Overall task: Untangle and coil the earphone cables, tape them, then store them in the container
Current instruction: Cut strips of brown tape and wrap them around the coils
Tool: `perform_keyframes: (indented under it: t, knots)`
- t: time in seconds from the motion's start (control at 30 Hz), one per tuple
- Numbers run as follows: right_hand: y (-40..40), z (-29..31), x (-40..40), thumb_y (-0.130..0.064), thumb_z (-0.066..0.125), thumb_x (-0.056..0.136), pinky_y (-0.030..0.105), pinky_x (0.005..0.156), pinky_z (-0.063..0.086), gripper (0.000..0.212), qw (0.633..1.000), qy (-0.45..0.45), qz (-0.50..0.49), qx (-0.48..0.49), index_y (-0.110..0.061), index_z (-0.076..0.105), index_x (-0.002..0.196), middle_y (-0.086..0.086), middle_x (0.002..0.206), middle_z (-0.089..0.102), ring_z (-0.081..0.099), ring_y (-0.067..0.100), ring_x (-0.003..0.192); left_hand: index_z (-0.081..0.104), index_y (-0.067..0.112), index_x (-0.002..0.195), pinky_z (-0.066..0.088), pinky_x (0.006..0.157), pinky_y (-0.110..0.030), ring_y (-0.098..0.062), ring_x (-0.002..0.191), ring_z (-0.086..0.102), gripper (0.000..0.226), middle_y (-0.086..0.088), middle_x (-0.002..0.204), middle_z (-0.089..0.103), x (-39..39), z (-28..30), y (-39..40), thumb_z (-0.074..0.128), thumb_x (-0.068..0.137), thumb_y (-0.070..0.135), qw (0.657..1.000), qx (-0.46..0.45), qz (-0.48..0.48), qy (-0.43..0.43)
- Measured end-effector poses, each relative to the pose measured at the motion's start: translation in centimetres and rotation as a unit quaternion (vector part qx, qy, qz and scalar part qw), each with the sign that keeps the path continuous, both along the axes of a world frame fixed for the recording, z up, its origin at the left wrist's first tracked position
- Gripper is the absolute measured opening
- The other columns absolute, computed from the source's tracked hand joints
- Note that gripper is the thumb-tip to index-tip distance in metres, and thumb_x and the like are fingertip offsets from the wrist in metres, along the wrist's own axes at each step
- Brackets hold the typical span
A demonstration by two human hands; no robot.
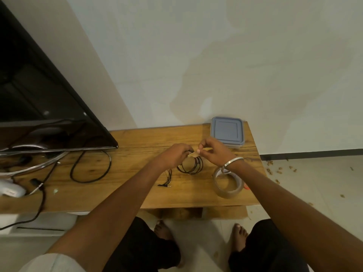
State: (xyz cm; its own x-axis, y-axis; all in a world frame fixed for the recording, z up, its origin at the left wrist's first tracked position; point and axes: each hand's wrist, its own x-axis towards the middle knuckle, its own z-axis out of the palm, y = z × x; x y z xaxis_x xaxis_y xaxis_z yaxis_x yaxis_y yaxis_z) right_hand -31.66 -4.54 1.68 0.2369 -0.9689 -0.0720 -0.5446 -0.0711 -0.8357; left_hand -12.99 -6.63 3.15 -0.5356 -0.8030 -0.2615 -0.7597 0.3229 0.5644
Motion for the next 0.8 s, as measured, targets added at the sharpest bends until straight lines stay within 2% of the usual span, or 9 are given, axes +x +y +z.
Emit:
perform_keyframes:
  t: [0.1, 0.17, 0.23, 0.3, 0.4, 0.53, 0.63, 0.7, 0.8]
  knots:
    - [1.2, 1.5, 0.6, -0.026, 0.062, 0.089, 0.032, 0.083, 0.050, 0.014, 0.994, -0.078, 0.003, 0.080, -0.016, 0.055, 0.094, 0.000, 0.097, 0.063, 0.064, 0.014, 0.094, 0.058, 0.006, 0.117, 0.033, 0.055, -0.019, -0.008, 0.066, 0.045, 0.028, 0.002, 0.084, 0.048, 0.4, 1.2, 1.2, 0.038, 0.099, 0.001, 1.000, 0.009, 0.001, 0.011]
    - [2.2, 2.3, 1.2, -0.023, 0.060, 0.090, 0.036, 0.085, 0.054, 0.014, 0.988, -0.116, 0.006, 0.106, -0.013, 0.053, 0.097, 0.007, 0.103, 0.064, 0.067, 0.020, 0.095, 0.056, 0.009, 0.118, 0.031, 0.054, -0.017, -0.003, 0.064, 0.043, 0.029, 0.003, 0.088, 0.048, 0.7, 1.9, 1.9, 0.040, 0.096, -0.002, 1.000, 0.011, 0.011, 0.011]
    - [3.2, 3.2, 1.8, -0.022, 0.059, 0.092, 0.038, 0.084, 0.055, 0.013, 0.982, -0.147, 0.006, 0.115, -0.012, 0.051, 0.097, 0.010, 0.107, 0.064, 0.069, 0.022, 0.094, 0.054, 0.009, 0.119, 0.030, 0.055, -0.015, -0.005, 0.070, 0.044, 0.028, -0.001, 0.097, 0.053, 1.0, 2.5, 2.5, 0.041, 0.097, -0.001, 1.000, 0.005, 0.008, 0.002]
    - [3.8, 3.9, 2.2, -0.021, 0.057, 0.093, 0.037, 0.080, 0.056, 0.012, 0.980, -0.160, -0.006, 0.118, -0.012, 0.050, 0.096, 0.008, 0.102, 0.063, 0.071, 0.022, 0.089, 0.051, 0.008, 0.122, 0.033, 0.061, -0.019, -0.012, 0.084, 0.048, 0.026, -0.008, 0.112, 0.056, 1.5, 2.8, 3.2, 0.039, 0.100, 0.005, 1.000, 0.003, 0.008, -0.002]
    - [4.0, 4.6, 2.5, -0.022, 0.056, 0.093, 0.034, 0.069, 0.053, 0.010, 0.985, -0.135, -0.023, 0.101, -0.015, 0.049, 0.091, 0.010, 0.091, 0.061, 0.066, 0.021, 0.075, 0.047, 0.006, 0.128, 0.035, 0.078, -0.024, -0.017, 0.101, 0.048, 0.028, -0.008, 0.121, 0.050, 2.1, 3.2, 3.8, 0.035, 0.104, 0.013, 1.000, 0.011, 0.005, -0.019]
    - [4.1, 5.7, 3.0, -0.021, 0.057, 0.093, 0.027, 0.060, 0.047, 0.011, 0.989, -0.106, -0.024, 0.098, -0.019, 0.048, 0.086, 0.002, 0.072, 0.060, 0.055, 0.014, 0.061, 0.048, 0.005, 0.120, 0.035, 0.076, -0.029, -0.018, 0.093, 0.046, 0.025, -0.005, 0.106, 0.046, 2.4, 4.1, 4.5, 0.034, 0.105, 0.019, 0.999, 0.023, 0.002, -0.023]
    - [4.4, 6.4, 3.1, -0.021, 0.057, 0.093, 0.023, 0.059, 0.045, 0.010, 0.991, -0.081, -0.019, 0.101, -0.019, 0.048, 0.088, 0.003, 0.074, 0.063, 0.055, 0.013, 0.062, 0.049, 0.006, 0.122, 0.042, 0.088, -0.037, -0.024, 0.100, 0.049, 0.031, -0.009, 0.109, 0.049, 2.7, 4.6, 4.8, 0.032, 0.106, 0.025, 0.999, 0.030, -0.010, -0.025]
    - [4.5, 6.7, 3.1, -0.021, 0.057, 0.092, 0.022, 0.059, 0.045, 0.009, 0.991, -0.078, -0.017, 0.108, -0.018, 0.049, 0.090, 0.003, 0.076, 0.063, 0.055, 0.013, 0.063, 0.048, 0.009, 0.128, 0.040, 0.086, -0.032, -0.019, 0.099, 0.048, 0.033, -0.005, 0.109, 0.048, 2.8, 5.0, 5.2, 0.031, 0.106, 0.027, 0.999, 0.043, -0.016, -0.019]
    - [4.8, 7.1, 3.0, -0.021, 0.057, 0.093, 0.021, 0.058, 0.045, 0.009, 0.990, -0.074, -0.009, 0.116, -0.016, 0.050, 0.093, 0.004, 0.078, 0.064, 0.055, 0.013, 0.063, 0.048, 0.010, 0.127, 0.034, 0.081, -0.026, -0.013, 0.093, 0.046, 0.031, -0.002, 0.108, 0.046, 2.8, 5.6, 5.7, 0.030, 0.106, 0.025, 0.998, 0.064, -0.011, -0.009]
